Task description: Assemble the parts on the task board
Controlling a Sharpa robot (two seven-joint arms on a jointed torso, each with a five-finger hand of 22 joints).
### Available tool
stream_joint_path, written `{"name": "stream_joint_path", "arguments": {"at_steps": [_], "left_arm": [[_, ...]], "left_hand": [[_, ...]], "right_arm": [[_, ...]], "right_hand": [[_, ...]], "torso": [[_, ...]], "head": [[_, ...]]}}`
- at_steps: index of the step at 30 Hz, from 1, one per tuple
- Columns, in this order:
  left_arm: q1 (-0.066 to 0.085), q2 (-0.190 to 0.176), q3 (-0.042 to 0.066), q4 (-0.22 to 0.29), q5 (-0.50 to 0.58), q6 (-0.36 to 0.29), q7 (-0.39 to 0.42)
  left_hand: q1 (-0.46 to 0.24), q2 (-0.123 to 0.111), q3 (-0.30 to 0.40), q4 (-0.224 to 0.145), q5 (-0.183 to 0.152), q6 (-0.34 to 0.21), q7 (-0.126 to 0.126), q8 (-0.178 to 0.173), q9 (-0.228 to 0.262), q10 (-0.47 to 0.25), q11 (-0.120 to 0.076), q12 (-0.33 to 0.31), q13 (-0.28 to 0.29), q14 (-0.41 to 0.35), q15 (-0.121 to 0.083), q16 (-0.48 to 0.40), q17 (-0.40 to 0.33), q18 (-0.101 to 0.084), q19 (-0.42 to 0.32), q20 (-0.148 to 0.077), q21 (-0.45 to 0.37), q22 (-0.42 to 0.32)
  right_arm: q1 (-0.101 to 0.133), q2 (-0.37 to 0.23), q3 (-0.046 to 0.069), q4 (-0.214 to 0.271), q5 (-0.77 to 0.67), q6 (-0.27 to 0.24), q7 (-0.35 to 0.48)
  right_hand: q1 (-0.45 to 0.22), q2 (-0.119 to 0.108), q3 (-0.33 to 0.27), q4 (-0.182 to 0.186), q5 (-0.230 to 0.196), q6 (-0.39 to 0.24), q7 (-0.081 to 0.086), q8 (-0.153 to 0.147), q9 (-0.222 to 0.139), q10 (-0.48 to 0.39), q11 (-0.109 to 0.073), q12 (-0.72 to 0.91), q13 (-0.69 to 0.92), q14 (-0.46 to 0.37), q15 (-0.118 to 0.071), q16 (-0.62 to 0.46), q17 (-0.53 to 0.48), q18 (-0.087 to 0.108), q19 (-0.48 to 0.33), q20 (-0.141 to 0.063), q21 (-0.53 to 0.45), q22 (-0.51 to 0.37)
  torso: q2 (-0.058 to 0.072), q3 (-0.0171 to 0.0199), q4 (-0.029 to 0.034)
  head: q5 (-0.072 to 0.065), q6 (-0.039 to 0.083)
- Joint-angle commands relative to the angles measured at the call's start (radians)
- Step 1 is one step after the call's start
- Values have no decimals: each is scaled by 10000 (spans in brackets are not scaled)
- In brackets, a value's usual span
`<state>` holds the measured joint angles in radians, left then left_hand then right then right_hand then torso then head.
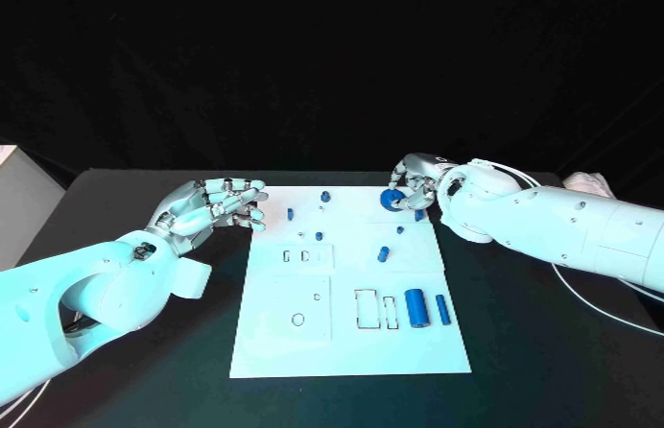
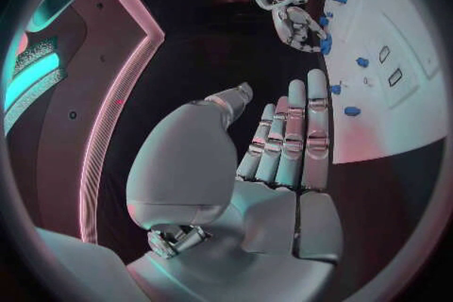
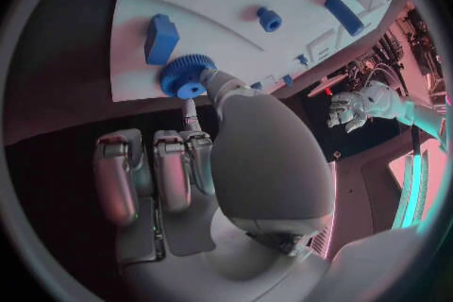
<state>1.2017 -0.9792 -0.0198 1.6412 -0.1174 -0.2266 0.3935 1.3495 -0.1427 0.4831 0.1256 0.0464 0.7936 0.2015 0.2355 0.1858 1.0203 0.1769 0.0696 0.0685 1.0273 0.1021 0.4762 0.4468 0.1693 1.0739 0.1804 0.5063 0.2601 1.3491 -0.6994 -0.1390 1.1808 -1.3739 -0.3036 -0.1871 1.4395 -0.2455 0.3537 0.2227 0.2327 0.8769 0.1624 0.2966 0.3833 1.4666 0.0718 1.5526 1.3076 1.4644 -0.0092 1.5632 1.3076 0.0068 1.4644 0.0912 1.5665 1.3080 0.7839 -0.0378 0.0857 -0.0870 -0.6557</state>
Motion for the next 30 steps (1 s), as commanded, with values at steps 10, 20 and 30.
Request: {"name": "stream_joint_path", "arguments": {"at_steps": [10, 20, 30], "left_arm": [[2, -3, 3, 27, -69, 186, 1], [2, -3, 3, 17, -69, 182, -24], [2, -1, 3, 5, -69, 196, -51]], "left_hand": [[-83, 35, -23, -57, 32, -70, 400, -22, 17, -84, -14, -17, 3, -98, 11, 48, 13, 76, -97, 10, 64, 13], [-102, 54, -22, -45, 32, -71, 403, -21, 19, -88, -12, -16, 4, -103, 13, 55, 23, 76, -110, 14, 80, 23], [-119, 70, -20, -31, 32, -72, 404, -21, 21, -91, -11, -16, 4, -106, 15, 59, 30, 76, -119, 17, 90, 28]], "right_arm": [[-119, 68, -40, -101, -391, 399, -42], [-129, 57, -43, -197, -303, 486, -90], [-131, 38, -43, -281, -217, 434, -213]], "right_hand": [[-191, -25, -54, 72, 82, -184, 21, -118, -55, 568, 99, -80, 2176, 1047, 129, 57, 2565, -68, 1064, 106, 43, 2628], [-214, 33, -22, 86, 115, -173, 27, -117, -56, 548, 105, -92, 2157, 1047, 135, 56, 2562, -68, 1064, 117, 43, 2628], [-394, -13, -76, 139, 135, -364, 79, -238, -111, 348, 155, -207, 1976, 1053, 179, 64, 2590, -68, 1064, 159, 43, 2628]], "torso": [[-1, 1, 4], [3, 1, 7], [6, 1, 2]], "head": [[-30, -6], [-68, -2], [-85, 2]]}}
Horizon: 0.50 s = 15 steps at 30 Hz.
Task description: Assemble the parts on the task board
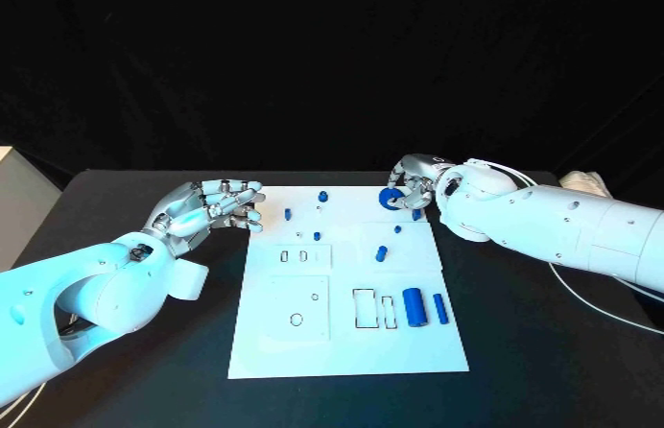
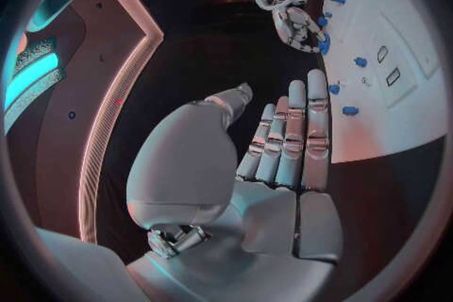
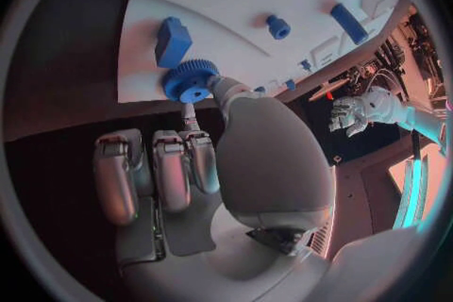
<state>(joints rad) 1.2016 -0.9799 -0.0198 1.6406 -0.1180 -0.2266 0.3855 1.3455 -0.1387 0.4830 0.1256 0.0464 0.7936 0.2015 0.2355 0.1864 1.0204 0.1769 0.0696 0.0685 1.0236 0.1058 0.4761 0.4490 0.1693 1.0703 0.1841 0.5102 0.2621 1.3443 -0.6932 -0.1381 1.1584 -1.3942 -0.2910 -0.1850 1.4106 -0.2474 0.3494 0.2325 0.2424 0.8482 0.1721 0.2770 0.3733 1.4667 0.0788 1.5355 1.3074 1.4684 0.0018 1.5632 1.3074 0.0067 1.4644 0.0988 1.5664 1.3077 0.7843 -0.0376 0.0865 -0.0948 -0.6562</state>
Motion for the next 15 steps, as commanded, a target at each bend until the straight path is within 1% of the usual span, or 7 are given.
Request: {"name": "stream_joint_path", "arguments": {"at_steps": [1, 6, 15], "left_arm": [[3, 6, 3, 10, -64, 197, 26], [3, 4, 3, 6, -64, 208, 15], [2, 5, 3, 0, -64, 219, 5]], "left_hand": [[-78, 30, -20, -32, 32, -72, 404, -21, 14, -91, -11, -16, 4, -69, -21, 60, 8, 76, -83, -20, 51, 8], [-78, 30, -20, -32, 32, -72, 404, -21, 14, -91, -11, -16, 4, -69, -21, 60, 8, 76, -83, -20, 51, 8], [-78, 30, -20, -32, 32, -72, 404, -21, 14, -91, -11, -16, 4, -69, -21, 60, 8, 76, -83, -20, 51, 8]], "right_arm": [[-83, -27, -53, -54, -16, 283, -240], [-84, -50, -53, -27, -27, 195, -262], [-89, -61, -53, -15, -22, 294, -307]], "right_hand": [[-120, -5, -46, 44, 38, -87, -14, -48, -13, 334, 88, -44, 1966, 1013, 73, 63, 2589, -67, 1064, 86, 44, 2631], [-148, -32, -75, 49, 31, -107, -8, -59, -18, 313, 93, -56, 1948, 1014, 79, 63, 2591, -67, 1064, 92, 44, 2631], [-204, -60, -130, 67, 3, -132, -2, -70, -23, 244, 103, -95, 1887, 1018, 88, 68, 2607, -67, 1064, 101, 44, 2631]], "torso": [[1, -1, -6], [3, -1, 1], [6, -7, 2]], "head": [[-6, 7], [-20, -6], [-39, -3]]}}
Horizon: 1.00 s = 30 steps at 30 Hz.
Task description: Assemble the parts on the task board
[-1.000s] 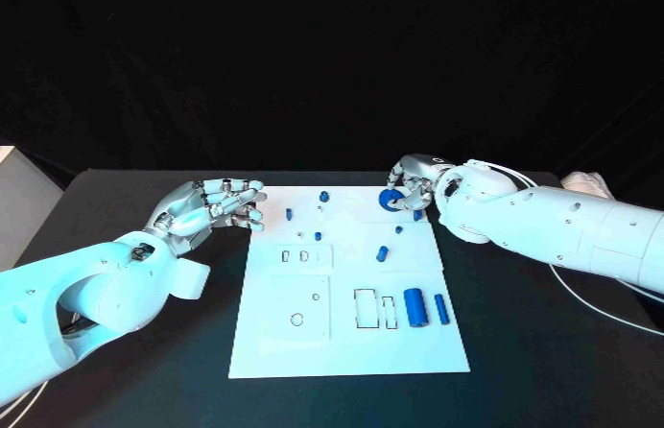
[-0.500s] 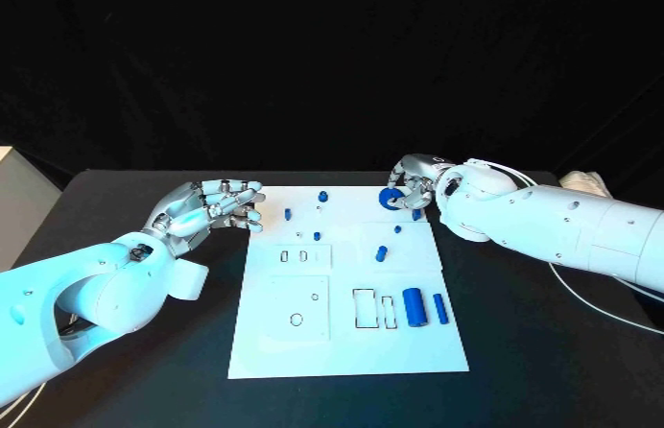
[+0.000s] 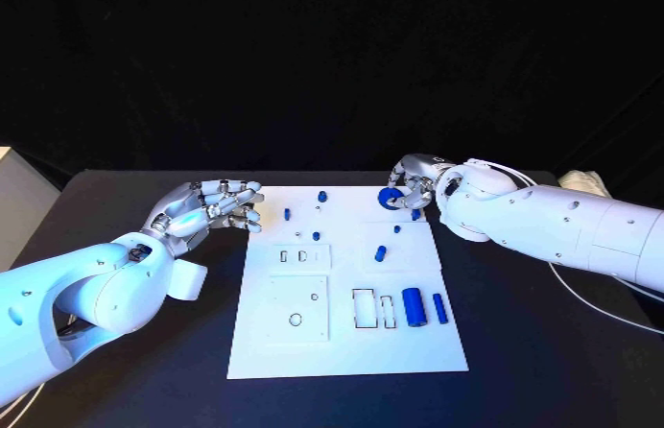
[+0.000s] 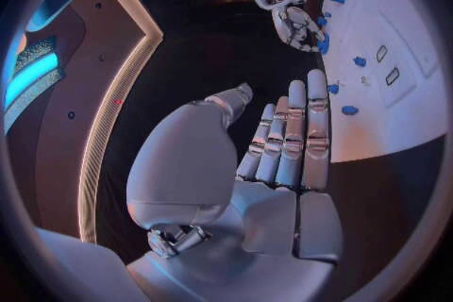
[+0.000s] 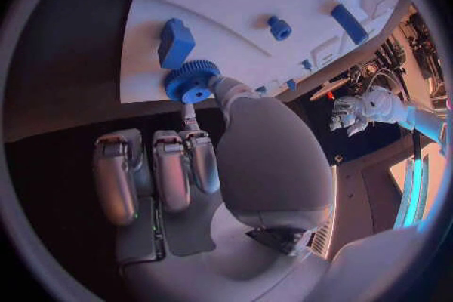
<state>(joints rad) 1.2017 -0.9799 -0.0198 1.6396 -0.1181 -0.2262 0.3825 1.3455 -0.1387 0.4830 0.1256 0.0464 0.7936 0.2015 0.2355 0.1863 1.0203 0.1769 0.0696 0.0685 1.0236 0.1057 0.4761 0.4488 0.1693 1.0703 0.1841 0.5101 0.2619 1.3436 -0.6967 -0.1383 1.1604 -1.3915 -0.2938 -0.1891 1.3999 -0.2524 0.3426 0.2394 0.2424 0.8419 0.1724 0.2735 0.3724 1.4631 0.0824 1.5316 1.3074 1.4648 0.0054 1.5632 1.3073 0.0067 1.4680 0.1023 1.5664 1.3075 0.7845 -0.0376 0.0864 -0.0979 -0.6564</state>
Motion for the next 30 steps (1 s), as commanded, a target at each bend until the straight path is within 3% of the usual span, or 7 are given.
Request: {"name": "stream_joint_path", "arguments": {"at_steps": [1, 7, 14, 23, 30], "left_arm": [[1, 5, 3, 10, -63, 216, 35], [1, 1, 3, 8, -63, 219, 35], [1, -3, 3, 13, -63, 221, 39], [1, -2, 3, 18, -63, 223, 47], [1, -3, 3, 19, -63, 223, 49]], "left_hand": [[-79, 30, -20, -32, 32, -72, 404, -21, 16, -91, -11, -16, 4, -69, -21, 60, 10, 76, -83, -20, 51, 10], [-79, 30, -20, -32, 32, -72, 404, -21, 16, -91, -11, -16, 4, -69, -21, 60, 10, 76, -83, -20, 51, 10], [-113, 83, -6, -5, 33, -76, 401, -22, 21, -98, -11, -14, 5, -83, -19, 75, 34, 80, -116, -12, 88, 31], [-113, 83, -6, -5, 33, -76, 401, -22, 21, -98, -11, -14, 5, -83, -19, 75, 34, 80, -116, -12, 88, 31], [-113, 83, -6, -5, 33, -76, 401, -22, 21, -98, -11, -14, 5, -83, -19, 75, 34, 80, -116, -12, 88, 31]], "right_arm": [[-83, -28, -51, -37, -48, 338, -275], [-86, -45, -51, -40, -49, 398, -343], [-94, -75, -51, 34, 6, 259, -347], [-96, -88, -49, 249, 148, -205, -211], [-87, -144, -43, 494, 46, -677, -161]], "right_hand": [[-112, -13, -75, 6, -4, -73, -5, -36, -15, 267, 68, -63, 1876, 1052, 53, 67, 2606, -67, 1028, 68, 44, 2633], [-138, -3, -91, 22, -7, -71, -4, -33, -14, 232, 70, -84, 1845, 1058, 56, 73, 2627, -67, 1028, 71, 44, 2633], [-40, 245, 352, -96, 838, 341, -109, 250, 75, 291, -25, -63, 1905, 1052, -13, 66, 2603, -67, 1028, 36, 44, 2633], [-196, 348, 681, -144, 926, 730, -290, 555, 178, 368, -188, -37, 1962, 1042, -151, 54, 2567, -67, 1028, -79, 44, 2633], [-212, 349, 736, -173, 953, 768, -314, 596, 192, 413, -212, -14, 2001, 1043, -174, 55, 2570, -67, 1028, -101, 44, 2633]], "torso": [[4, -5, 1], [-2, -6, -1], [2, -5, 0], [4, -8, 8], [-2, -13, -5]], "head": [[-9, -1], [-14, -16], [-18, -15], [-30, -22], [-21, -27]]}}
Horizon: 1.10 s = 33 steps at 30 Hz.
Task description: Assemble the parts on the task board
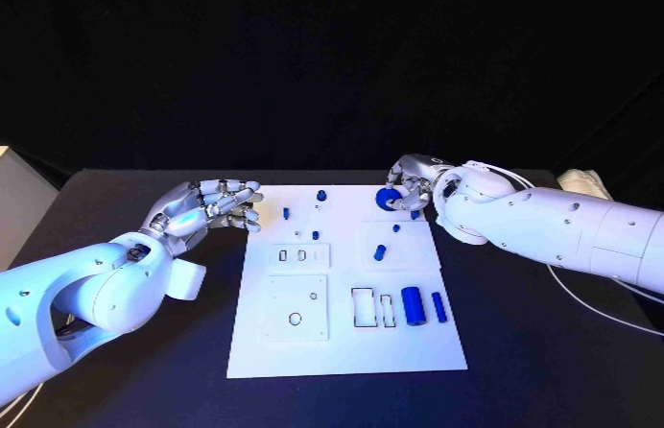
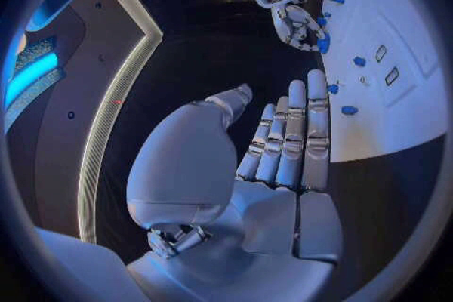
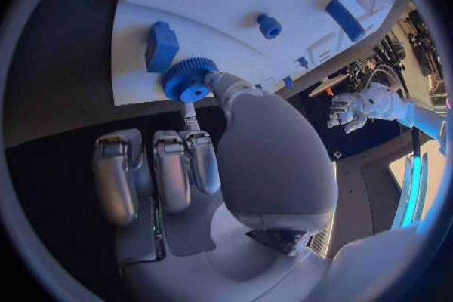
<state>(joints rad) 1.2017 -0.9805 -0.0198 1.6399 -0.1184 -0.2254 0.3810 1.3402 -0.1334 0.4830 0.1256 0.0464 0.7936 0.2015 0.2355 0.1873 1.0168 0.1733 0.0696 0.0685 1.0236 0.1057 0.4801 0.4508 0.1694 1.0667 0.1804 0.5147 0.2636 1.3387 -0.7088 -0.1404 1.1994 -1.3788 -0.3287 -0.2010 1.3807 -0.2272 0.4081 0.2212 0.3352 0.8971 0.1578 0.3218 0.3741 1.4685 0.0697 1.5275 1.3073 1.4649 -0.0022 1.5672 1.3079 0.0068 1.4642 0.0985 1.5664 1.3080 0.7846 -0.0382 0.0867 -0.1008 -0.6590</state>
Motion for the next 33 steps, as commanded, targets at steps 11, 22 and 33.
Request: {"name": "stream_joint_path", "arguments": {"at_steps": [11, 22, 33], "left_arm": [[1, 35, 3, 9, -59, 219, 54], [1, 70, 3, 31, -59, 225, 52], [1, 151, 3, 20, -60, 232, 50]], "left_hand": [[-61, 57, 10, -5, 33, -78, 397, -21, 15, -62, 22, -11, 6, -94, -21, 43, 29, 83, -100, 27, 66, 29], [-61, 57, 10, -5, 33, -78, 397, -21, 15, -62, 22, -11, 6, -94, -21, 43, 29, 83, -100, 27, 66, 29], [-61, 57, 10, -5, 33, -78, 397, -21, 15, -62, 22, -11, 6, -94, -21, 43, 29, 83, -100, 27, 66, 29]], "right_arm": [[141, -5, 13, 1218, -681, -603, -91], [171, 728, -20, 1782, -1916, -634, -410], [63, 1464, -73, 1335, -2403, -737, -634]], "right_hand": [[-103, 35, 104, -10, -54, 215, -180, 140, 183, 371, -101, 30, 2010, 1043, -120, 15, 2565, -68, 1066, -92, 44, 2628], [-104, 22, 120, -30, -85, 208, -186, 143, 183, 393, -108, 42, 2029, 1047, -125, 20, 2581, -68, 1066, -98, 44, 2628], [-92, 10, 148, -63, -98, 199, -192, 146, 183, 392, -115, 40, 2027, 1047, -132, 20, 2581, -68, 1066, -106, 44, 2628]], "torso": [[-2, -3, 11], [-7, -19, 12], [13, -26, 39]], "head": [[34, 46], [73, 55], [121, 38]]}}
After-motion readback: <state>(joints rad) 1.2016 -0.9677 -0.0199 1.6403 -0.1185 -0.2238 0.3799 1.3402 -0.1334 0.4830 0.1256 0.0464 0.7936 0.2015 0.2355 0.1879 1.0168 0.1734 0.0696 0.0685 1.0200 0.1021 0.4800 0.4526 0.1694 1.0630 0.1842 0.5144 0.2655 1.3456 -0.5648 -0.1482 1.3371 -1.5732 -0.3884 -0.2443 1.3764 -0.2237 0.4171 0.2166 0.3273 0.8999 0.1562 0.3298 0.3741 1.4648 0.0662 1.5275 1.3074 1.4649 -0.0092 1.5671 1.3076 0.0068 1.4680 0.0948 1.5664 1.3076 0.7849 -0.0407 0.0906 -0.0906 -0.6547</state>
